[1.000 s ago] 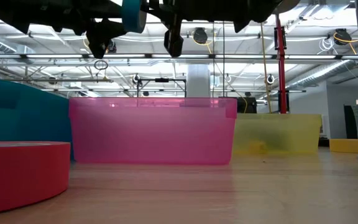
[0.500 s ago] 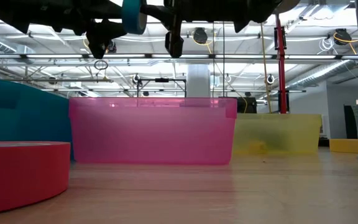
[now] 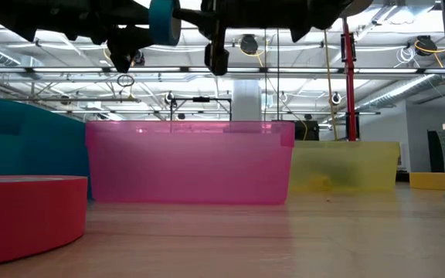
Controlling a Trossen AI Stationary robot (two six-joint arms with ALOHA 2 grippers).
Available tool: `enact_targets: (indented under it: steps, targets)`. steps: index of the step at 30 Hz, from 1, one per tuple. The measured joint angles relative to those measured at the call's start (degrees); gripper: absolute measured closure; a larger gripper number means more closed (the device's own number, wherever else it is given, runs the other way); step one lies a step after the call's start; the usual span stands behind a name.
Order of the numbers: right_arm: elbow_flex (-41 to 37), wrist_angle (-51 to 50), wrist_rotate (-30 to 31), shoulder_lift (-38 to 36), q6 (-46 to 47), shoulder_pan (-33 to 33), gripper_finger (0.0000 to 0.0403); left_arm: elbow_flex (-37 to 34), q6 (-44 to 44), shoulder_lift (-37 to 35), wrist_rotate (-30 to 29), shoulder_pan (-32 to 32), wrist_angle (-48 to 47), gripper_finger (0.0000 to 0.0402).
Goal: Pick and place Stapler, Stapler remover, tape
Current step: Put the blue tape into the blue bin
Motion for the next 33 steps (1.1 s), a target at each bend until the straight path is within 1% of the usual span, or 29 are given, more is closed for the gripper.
enact_targets:
  steps: [10, 13, 18, 22, 25, 33]
  targets:
    - [0.0, 1.4, 0.0, 0.0, 1.8, -0.1, 0.0372, 0.0, 0.4, 0.0, 0.6, 0.0, -2.6, 0.0253]
    - [0.0, 1.5, 0.0, 0.0, 2.0, -0.1, 0.0372, 0.0, 0.4, 0.0, 0.5, 0.0, -2.6, 0.0238]
    - [0.0, 1.5, 0.0, 0.0, 2.6, -0.1, 0.0372, 0.0, 0.4, 0.0, 0.5, 0.0, -2.6, 0.0202]
    - [0.0, 1.5, 0.0, 0.0, 3.5, 0.0, 0.0372, 0.0, 0.5, 0.0, -1.1, 0.0, -2.6, 0.0183]
    - [0.0, 1.5, 0.0, 0.0, 4.0, 0.0, 0.0372, 0.0, 0.5, 0.0, -1.4, 0.0, -2.6, 0.0177]
    - [0.0, 1.5, 0.0, 0.0, 5.2, 0.6, 0.0372, 0.0, 0.5, 0.0, -1.5, 0.0, -1.5, 0.0176]
